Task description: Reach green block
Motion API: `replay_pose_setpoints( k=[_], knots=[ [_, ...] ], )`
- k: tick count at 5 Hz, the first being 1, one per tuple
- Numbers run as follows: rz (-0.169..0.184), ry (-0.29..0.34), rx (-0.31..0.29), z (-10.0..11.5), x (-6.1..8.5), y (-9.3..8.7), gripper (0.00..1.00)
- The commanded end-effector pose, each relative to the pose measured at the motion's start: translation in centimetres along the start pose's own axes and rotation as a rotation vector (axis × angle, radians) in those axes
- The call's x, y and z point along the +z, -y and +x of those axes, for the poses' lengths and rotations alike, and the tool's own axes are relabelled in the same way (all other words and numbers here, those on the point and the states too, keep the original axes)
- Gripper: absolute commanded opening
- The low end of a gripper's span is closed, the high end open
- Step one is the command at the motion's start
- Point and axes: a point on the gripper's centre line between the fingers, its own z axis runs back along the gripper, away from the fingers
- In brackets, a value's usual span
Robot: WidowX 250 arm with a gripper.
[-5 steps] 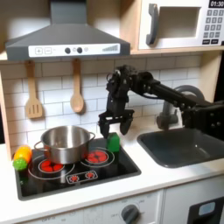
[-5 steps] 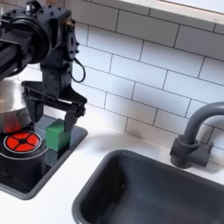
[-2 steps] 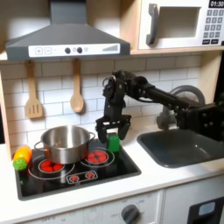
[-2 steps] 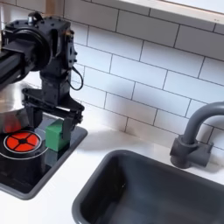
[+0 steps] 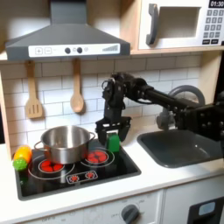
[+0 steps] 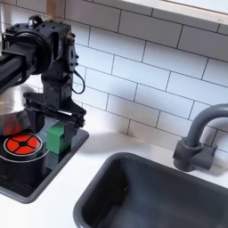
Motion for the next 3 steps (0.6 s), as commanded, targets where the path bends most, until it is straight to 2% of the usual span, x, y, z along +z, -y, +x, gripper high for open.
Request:
replay_pose_setpoints(
  k=[1, 3],
  knots=[
    [-0.011, -0.028, -0.010, -0.5, -1.2, 0.2, 1.00],
    [-0.015, -0.055, -0.019, -0.2, -2.6, 0.7, 1.00]
  ],
)
